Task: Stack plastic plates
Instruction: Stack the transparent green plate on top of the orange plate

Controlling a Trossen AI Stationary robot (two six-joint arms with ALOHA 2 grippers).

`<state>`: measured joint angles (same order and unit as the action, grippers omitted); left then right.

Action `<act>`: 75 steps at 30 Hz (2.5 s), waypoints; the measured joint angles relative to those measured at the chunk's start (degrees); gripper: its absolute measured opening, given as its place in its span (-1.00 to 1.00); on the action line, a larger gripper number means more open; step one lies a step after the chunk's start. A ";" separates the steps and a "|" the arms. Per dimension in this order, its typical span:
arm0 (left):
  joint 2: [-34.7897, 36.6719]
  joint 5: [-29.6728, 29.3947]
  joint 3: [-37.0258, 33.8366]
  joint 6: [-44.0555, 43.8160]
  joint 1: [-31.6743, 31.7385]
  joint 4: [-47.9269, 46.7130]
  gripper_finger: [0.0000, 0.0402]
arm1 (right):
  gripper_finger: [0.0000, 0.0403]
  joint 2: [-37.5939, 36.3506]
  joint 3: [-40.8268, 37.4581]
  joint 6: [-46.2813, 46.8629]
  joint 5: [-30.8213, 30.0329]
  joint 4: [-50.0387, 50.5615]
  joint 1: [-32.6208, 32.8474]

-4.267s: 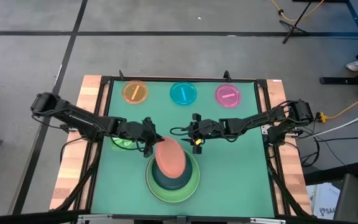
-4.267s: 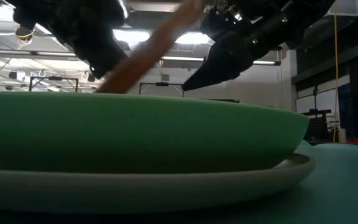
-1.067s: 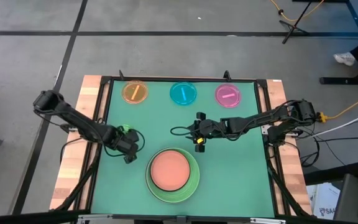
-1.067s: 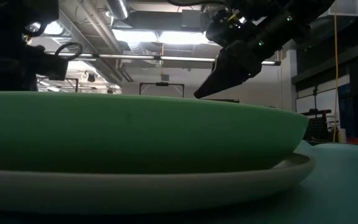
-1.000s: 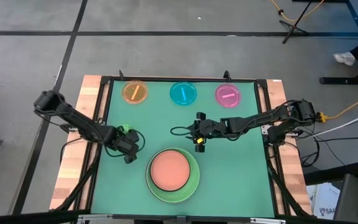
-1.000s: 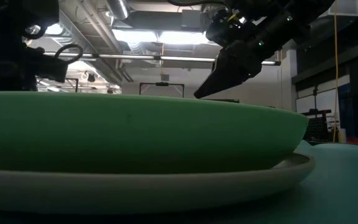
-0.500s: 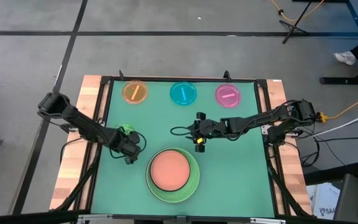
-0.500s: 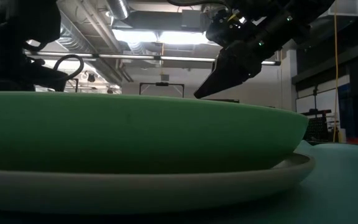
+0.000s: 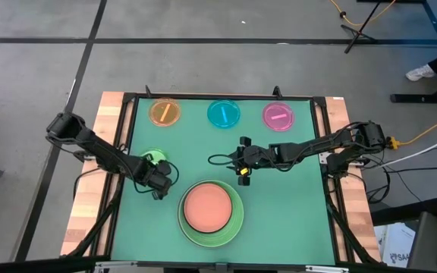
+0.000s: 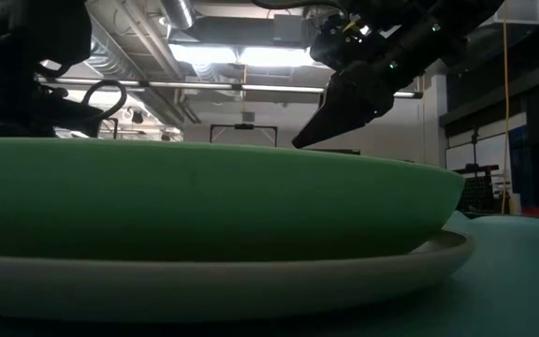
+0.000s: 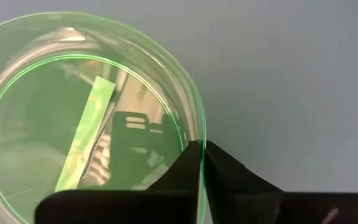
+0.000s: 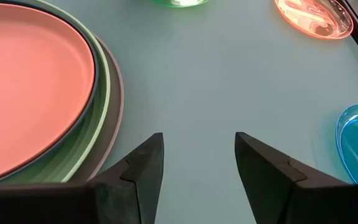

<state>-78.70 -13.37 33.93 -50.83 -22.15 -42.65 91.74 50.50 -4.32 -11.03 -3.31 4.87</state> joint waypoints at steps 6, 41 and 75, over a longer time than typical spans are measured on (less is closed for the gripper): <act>0.09 0.02 0.10 1.76 0.00 -0.25 -0.99 | -0.08 0.00 0.00 1.03 -0.02 0.00 -0.01; 0.07 -2.53 19.66 34.22 -9.75 24.14 -0.99 | -0.08 0.00 0.00 1.27 -0.11 -0.15 0.01; -0.04 1.05 5.77 36.02 -9.62 44.92 -0.99 | -0.08 0.00 0.00 1.26 -0.09 -0.15 0.01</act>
<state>-78.74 -12.32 39.70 -14.81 -31.77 2.27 91.74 50.50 -3.05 -11.11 -3.46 4.89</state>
